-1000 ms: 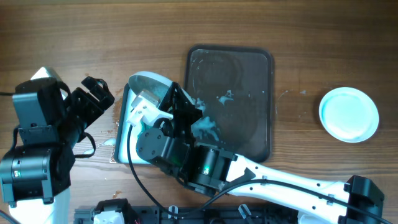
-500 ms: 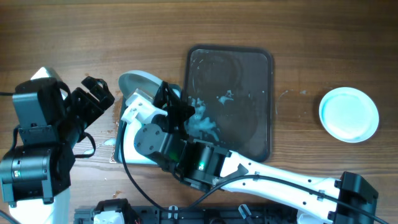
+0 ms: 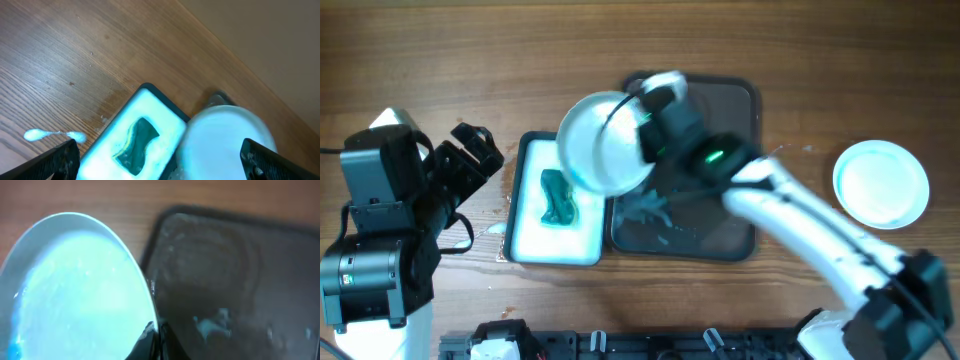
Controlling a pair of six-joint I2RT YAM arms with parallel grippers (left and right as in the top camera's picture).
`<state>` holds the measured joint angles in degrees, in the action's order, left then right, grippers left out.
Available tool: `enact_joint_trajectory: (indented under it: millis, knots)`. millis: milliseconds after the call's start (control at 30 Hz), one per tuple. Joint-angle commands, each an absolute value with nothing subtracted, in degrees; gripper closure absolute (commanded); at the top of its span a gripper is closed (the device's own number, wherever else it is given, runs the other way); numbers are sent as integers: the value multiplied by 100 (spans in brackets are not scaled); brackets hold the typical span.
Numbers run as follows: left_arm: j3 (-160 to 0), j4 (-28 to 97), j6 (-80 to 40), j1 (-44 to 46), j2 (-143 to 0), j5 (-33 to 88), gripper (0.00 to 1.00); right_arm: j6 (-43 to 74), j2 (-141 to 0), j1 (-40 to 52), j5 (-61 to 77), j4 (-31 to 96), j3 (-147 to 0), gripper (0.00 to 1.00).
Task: Clean dirty plates on tray and stack at the side
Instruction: 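Carry the plate right and stack it on the cleaned plates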
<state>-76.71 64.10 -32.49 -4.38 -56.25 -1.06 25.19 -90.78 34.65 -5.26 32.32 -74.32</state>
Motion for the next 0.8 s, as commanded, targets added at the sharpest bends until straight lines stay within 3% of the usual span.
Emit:
enact_joint_trajectory:
  millis: [0,133,233,533,567,600,667,767]
  knots:
    - [-7754,6394,-3330,-478,-5627,-202,0,3385,-8254,1546,1509,3743,-7467,96]
    - [-7754,6396,-3330,-478,-5625,-202,0,3114,-8403,-1251,1120,4934,-7454,96]
    - [-7754,6396,-3330,-478,-5627,-202,0,2851,-8910,-2639,729,5505,-7450,96]
    - [-7754,6396,-3330,-478,-5627,-202,0,2534,-10200,-4152,-1,6097,-7450,96]
    - [-7754,6396,-3330,-478,-5627,-202,0,2471,-10165,-4211,91,6239,-7470,72]
    - [-7754,6396,-3330,-478,-5627,-202,0,2394,-10103,-4222,150,6322,-7478,56]
    - [-7754,6396,-3330,-478,-5625,-202,0,2377,-9800,-4189,167,6475,-7478,54]
    - [-7754,6396,-3330,-478,-5627,-202,0,2060,-8965,-4005,1389,6567,-7478,53]
